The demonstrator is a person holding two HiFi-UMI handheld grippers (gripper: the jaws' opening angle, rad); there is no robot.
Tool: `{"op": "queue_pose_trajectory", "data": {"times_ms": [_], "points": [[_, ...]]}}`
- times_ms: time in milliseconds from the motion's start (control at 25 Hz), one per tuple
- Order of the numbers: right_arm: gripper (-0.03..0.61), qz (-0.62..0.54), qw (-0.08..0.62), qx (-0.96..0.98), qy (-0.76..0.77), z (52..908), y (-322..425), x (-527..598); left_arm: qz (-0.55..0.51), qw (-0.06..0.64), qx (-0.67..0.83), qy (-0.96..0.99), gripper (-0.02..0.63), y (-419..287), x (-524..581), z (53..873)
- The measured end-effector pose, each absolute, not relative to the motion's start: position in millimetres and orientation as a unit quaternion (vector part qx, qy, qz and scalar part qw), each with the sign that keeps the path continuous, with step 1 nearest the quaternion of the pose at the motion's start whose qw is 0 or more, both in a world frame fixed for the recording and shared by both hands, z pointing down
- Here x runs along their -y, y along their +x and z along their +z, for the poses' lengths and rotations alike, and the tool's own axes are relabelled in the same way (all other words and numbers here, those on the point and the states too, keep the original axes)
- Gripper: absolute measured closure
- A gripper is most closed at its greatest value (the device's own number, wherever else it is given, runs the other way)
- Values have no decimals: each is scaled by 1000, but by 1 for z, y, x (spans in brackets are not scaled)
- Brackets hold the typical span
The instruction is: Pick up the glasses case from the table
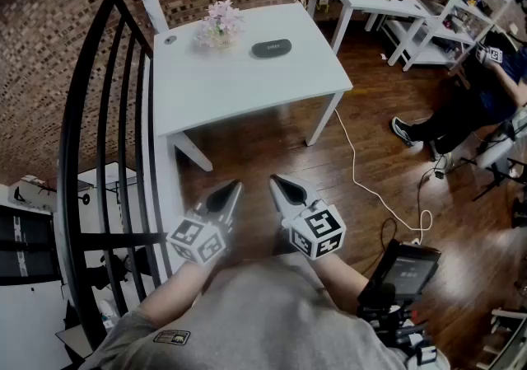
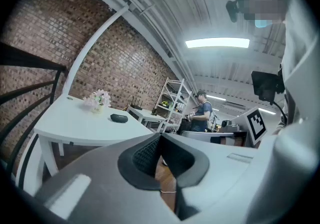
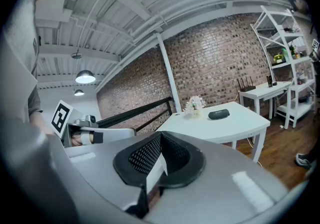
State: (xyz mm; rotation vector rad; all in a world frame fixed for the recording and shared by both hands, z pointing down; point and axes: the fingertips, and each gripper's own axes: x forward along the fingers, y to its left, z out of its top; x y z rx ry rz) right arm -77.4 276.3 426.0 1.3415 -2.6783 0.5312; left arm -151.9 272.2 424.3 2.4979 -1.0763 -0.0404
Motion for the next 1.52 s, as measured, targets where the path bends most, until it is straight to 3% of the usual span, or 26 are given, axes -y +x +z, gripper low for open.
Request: {"op": "queue_pose_trajectory", "data": {"times_ms": [600, 1520], "points": [[568, 197, 56, 888, 411, 433, 43, -143, 12, 219, 415, 883, 612, -30, -138, 430], [568, 190, 134, 862, 450, 479, 25, 88, 21, 231, 375, 897, 612, -57, 100, 477]]}}
